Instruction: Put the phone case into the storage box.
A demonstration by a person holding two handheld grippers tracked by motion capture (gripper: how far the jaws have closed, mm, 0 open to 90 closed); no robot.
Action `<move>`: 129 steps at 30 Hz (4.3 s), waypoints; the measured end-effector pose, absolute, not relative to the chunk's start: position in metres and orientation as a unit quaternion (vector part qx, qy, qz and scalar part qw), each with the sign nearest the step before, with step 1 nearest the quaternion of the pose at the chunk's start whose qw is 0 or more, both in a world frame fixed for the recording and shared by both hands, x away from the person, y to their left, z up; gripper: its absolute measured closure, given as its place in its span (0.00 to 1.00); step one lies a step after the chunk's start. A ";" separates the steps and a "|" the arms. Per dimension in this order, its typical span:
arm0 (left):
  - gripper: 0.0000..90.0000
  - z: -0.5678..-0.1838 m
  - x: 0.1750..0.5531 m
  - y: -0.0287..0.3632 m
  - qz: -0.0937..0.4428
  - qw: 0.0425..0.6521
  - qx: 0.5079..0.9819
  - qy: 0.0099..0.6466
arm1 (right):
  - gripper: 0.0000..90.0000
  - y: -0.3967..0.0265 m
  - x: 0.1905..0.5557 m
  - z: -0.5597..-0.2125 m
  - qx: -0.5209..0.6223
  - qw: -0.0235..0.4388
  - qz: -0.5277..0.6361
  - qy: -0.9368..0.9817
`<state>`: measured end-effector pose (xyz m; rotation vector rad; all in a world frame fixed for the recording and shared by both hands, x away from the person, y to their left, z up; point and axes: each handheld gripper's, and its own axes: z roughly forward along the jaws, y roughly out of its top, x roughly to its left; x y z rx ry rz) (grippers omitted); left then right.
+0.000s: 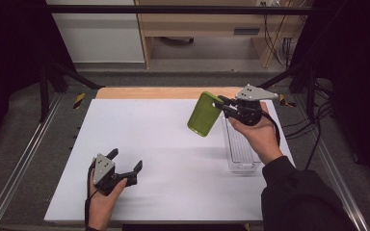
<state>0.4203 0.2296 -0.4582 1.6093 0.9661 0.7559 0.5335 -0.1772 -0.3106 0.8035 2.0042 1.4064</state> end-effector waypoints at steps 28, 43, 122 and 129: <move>0.02 -0.460 0.421 0.229 0.315 0.528 0.679 0.400 | 0.85 -0.239 0.552 -0.291 0.341 0.316 0.516 0.719; 0.02 -0.461 0.422 0.230 0.312 0.527 0.680 0.403 | 0.85 -0.273 0.553 -0.298 0.366 0.334 0.497 0.712; 0.03 -0.464 0.424 0.228 0.303 0.522 0.688 0.403 | 0.85 -0.266 0.616 -0.368 0.379 0.352 0.404 0.754; 0.02 -0.464 0.424 0.228 0.301 0.523 0.687 0.405 | 0.85 -0.263 0.617 -0.369 0.375 0.355 0.403 0.755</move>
